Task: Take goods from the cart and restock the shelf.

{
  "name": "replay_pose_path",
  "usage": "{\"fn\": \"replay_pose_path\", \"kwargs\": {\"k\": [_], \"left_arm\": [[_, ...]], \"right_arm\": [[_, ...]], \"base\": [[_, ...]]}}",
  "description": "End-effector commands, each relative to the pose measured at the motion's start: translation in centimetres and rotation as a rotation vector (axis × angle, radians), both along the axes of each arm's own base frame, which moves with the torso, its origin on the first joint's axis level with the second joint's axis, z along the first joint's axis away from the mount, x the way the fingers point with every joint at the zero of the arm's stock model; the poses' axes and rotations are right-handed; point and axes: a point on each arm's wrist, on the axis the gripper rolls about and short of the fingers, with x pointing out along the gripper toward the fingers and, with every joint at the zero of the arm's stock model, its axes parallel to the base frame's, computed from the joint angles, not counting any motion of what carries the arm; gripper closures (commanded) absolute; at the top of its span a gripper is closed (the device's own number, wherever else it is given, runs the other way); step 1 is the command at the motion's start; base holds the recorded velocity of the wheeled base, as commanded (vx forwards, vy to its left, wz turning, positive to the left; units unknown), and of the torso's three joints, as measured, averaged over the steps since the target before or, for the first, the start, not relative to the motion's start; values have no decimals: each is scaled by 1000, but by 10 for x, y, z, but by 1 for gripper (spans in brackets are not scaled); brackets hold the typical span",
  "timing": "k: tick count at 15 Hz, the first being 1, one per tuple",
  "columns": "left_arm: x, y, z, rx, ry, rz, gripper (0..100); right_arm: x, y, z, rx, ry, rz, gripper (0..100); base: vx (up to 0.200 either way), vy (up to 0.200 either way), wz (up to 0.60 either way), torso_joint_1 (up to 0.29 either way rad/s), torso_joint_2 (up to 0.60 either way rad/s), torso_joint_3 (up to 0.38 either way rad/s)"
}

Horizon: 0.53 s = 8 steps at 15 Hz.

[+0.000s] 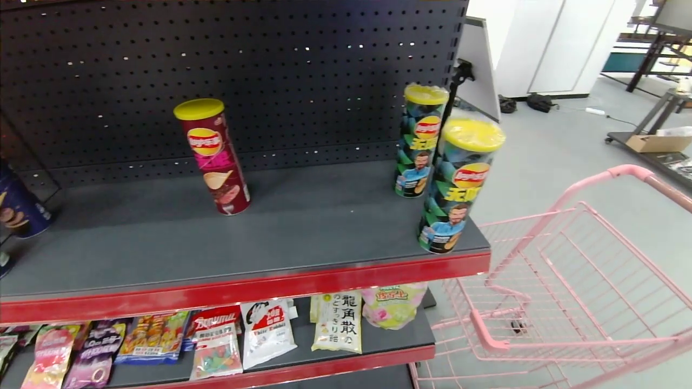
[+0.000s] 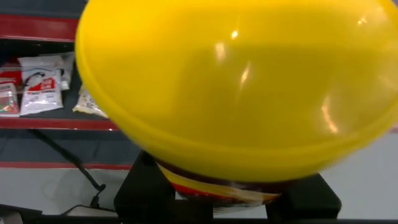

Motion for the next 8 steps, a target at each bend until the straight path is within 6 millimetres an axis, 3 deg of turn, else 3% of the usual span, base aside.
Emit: {"fn": "replay_pose_path", "kwargs": {"k": [1, 4, 8], "left_arm": [[0, 0, 0, 0, 0, 0, 0], [0, 0, 0, 4, 0, -2, 0], [0, 0, 0, 6, 0, -2, 0]], "right_arm": [[1, 0, 0, -2, 4, 0, 100], [-5, -1, -14, -48, -11, -14, 100], [-11, -3, -24, -9, -124, 26, 100]], "base": [[0, 0, 600, 2, -2, 12], [0, 0, 0, 0, 0, 0], [0, 200, 0, 1, 0, 0]]}}
